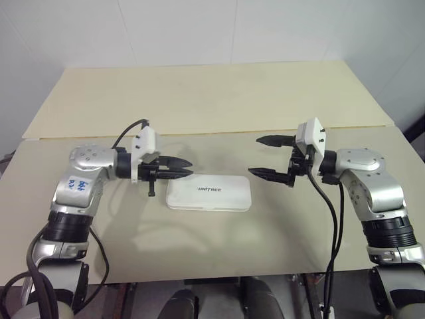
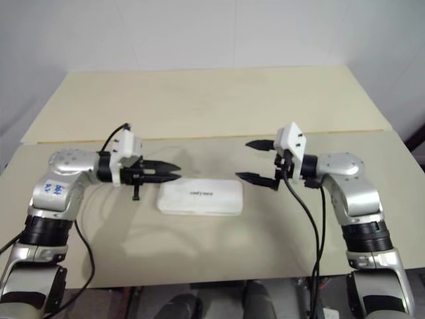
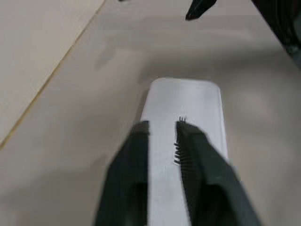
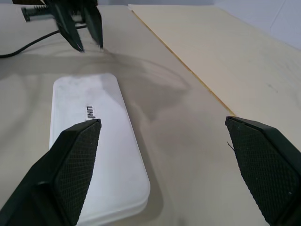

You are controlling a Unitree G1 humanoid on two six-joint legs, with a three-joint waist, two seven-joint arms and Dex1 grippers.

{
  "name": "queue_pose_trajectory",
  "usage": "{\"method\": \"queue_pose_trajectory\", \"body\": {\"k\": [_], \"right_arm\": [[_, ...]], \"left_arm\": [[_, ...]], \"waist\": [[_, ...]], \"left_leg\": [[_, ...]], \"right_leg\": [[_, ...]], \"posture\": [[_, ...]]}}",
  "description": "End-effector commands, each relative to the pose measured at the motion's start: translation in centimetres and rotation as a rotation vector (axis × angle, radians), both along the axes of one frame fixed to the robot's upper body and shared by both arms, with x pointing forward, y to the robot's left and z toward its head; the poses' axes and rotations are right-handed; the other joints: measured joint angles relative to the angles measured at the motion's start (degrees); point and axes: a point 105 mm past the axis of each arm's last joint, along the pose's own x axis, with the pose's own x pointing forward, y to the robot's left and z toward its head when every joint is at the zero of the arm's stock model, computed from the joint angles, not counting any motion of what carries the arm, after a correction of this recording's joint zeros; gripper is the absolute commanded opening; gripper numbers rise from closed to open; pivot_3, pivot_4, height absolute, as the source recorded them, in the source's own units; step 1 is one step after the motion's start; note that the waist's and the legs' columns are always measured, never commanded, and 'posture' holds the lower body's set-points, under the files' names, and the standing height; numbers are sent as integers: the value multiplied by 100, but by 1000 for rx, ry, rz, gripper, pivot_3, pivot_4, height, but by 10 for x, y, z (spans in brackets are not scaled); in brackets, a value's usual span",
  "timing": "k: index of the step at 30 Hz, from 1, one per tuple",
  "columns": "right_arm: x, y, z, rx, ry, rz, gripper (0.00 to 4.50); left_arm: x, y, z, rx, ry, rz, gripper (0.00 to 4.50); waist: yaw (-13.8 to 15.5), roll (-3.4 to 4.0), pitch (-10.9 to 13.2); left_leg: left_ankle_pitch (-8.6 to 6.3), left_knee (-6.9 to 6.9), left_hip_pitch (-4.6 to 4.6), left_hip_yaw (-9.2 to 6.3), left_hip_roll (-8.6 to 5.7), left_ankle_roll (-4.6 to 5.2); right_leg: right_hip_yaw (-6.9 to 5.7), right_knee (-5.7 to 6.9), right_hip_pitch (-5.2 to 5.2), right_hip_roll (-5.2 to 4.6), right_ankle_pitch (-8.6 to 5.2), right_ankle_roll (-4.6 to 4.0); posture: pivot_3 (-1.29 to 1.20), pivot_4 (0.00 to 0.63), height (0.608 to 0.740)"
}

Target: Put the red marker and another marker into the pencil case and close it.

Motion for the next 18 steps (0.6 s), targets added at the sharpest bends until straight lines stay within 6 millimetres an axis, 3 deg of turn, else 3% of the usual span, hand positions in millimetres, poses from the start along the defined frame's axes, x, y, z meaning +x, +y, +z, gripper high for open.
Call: {"method": "queue_pose_trajectory", "body": {"k": [1,7,18], "right_arm": [[-1,-10,14,-1,-62,-6,4500],[-3,-16,14,-17,-61,-1,4500],[-3,-8,14,-13,-68,44,4500]], "left_arm": [[-8,15,9,-36,-32,67,2395],[-18,41,-3,-42,-40,177,4425],[-24,42,-1,-92,-114,243,4472]], "waist": [[-13,0,0],[-2,0,0],[2,0,0]], "left_leg": [[0,0,1,-1,1,0],[2,-2,4,0,7,-3],[2,-3,3,0,7,-4]], "right_leg": [[2,2,0,0,0,0],[2,2,0,2,4,-6],[-3,-3,2,2,6,-10]], "posture": [[0,150,740],[0,150,740],[0,150,740]]}}
